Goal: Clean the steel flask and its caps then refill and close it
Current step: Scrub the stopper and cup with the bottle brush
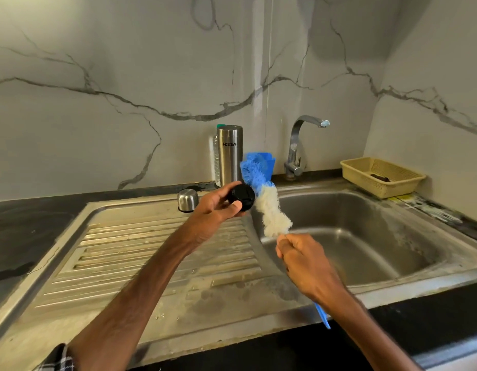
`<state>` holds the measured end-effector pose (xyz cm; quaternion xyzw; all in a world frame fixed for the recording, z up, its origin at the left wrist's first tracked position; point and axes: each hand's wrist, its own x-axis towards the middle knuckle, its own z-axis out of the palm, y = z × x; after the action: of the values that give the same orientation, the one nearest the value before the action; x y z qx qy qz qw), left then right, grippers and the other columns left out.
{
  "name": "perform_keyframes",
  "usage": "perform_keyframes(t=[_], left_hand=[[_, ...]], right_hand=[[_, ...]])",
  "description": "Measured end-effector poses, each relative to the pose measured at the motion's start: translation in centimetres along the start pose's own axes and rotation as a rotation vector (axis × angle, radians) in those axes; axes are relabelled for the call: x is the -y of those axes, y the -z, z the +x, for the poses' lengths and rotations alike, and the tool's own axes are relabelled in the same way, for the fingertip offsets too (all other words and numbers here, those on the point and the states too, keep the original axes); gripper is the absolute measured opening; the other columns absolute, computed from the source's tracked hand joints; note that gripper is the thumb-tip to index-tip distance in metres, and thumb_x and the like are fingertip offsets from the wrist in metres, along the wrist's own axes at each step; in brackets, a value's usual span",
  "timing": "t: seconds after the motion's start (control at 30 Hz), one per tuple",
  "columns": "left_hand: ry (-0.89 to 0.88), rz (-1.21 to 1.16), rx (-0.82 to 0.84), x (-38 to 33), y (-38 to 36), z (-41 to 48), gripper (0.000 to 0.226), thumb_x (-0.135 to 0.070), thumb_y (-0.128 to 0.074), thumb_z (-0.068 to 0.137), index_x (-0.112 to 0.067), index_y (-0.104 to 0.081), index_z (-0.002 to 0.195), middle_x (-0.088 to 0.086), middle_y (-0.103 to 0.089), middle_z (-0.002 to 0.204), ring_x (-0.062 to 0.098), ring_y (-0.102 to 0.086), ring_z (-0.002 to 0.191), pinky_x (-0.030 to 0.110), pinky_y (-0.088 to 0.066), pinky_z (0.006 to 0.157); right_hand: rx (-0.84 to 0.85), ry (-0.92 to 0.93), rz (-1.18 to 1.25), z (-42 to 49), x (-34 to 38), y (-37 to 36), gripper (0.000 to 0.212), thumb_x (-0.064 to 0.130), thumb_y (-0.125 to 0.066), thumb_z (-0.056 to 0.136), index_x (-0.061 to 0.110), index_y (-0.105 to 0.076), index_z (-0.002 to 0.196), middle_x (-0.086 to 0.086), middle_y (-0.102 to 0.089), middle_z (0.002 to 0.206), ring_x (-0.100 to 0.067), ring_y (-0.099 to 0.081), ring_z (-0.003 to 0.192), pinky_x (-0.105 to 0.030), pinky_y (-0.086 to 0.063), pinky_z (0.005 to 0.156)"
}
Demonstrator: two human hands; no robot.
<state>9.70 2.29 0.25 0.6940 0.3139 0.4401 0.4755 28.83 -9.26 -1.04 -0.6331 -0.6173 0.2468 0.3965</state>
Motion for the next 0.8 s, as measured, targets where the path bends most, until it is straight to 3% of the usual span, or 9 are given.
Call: perform_keyframes(t=[0.13, 0.23, 0.4, 0.53, 0.67, 0.8], left_hand=[[-0.098, 0.267, 0.051, 0.2, -1.1, 0.2, 0.054, -0.01, -0.062, 0.1, -0.022, -0.046, 0.15, -0.002, -0.062, 0.136, 0.008, -0.061, 0.123, 0.023, -0.053, 0.098], [-0.117, 0.345, -0.091, 0.6, -0.1, 0.7, 0.051, -0.015, -0.064, 0.099, -0.02, -0.049, 0.148, -0.002, -0.065, 0.132, 0.007, -0.063, 0.117, 0.025, -0.054, 0.098], [-0.138, 0.391, -0.077, 0.6, -1.0, 0.0, 0.053, -0.014, -0.065, 0.098, -0.023, -0.049, 0.148, -0.003, -0.063, 0.133, 0.006, -0.061, 0.118, 0.023, -0.055, 0.096], [-0.156, 0.489, -0.173, 0.7, -1.2, 0.2, 0.054, -0.015, -0.067, 0.097, -0.022, -0.049, 0.147, -0.005, -0.062, 0.132, 0.008, -0.061, 0.117, 0.035, -0.053, 0.103], [-0.177, 0.548, -0.21, 1.1, -1.0, 0.0, 0.056, -0.016, -0.068, 0.096, -0.021, -0.047, 0.148, -0.003, -0.061, 0.138, 0.009, -0.059, 0.121, 0.031, -0.049, 0.104], [-0.213, 0.566, -0.241, 1.2, -1.3, 0.2, 0.052, -0.02, -0.068, 0.096, -0.018, -0.052, 0.145, -0.002, -0.063, 0.133, 0.009, -0.06, 0.117, 0.028, -0.051, 0.1]], right_hand=[[-0.064, -0.042, -0.014, 1.4, 0.1, 0.1, 0.038, 0.014, -0.043, 0.101, 0.007, -0.057, 0.066, 0.007, -0.045, 0.049, -0.007, -0.035, 0.042, -0.02, -0.031, 0.042], [-0.038, -0.007, -0.079, 0.2, 0.0, -0.3, 0.039, 0.02, -0.043, 0.103, 0.009, -0.058, 0.069, 0.007, -0.048, 0.053, -0.007, -0.039, 0.046, -0.016, -0.031, 0.041], [-0.057, -0.072, -0.027, 1.7, 0.2, -0.3, 0.035, 0.015, -0.045, 0.098, 0.0, -0.059, 0.07, 0.007, -0.046, 0.046, -0.007, -0.038, 0.042, -0.027, -0.033, 0.047], [-0.025, -0.075, 0.076, 1.9, 0.4, -0.6, 0.039, 0.019, -0.044, 0.099, 0.012, -0.056, 0.063, 0.009, -0.041, 0.041, -0.008, -0.034, 0.04, -0.028, -0.03, 0.048], [-0.008, -0.042, 0.007, 2.0, 1.1, -1.2, 0.039, 0.02, -0.044, 0.1, 0.004, -0.058, 0.068, 0.007, -0.046, 0.048, -0.009, -0.038, 0.045, -0.028, -0.033, 0.048], [-0.022, -0.022, -0.024, 2.4, 2.0, -0.9, 0.038, 0.015, -0.043, 0.098, 0.014, -0.054, 0.062, 0.005, -0.045, 0.049, -0.008, -0.036, 0.043, -0.022, -0.03, 0.041]])
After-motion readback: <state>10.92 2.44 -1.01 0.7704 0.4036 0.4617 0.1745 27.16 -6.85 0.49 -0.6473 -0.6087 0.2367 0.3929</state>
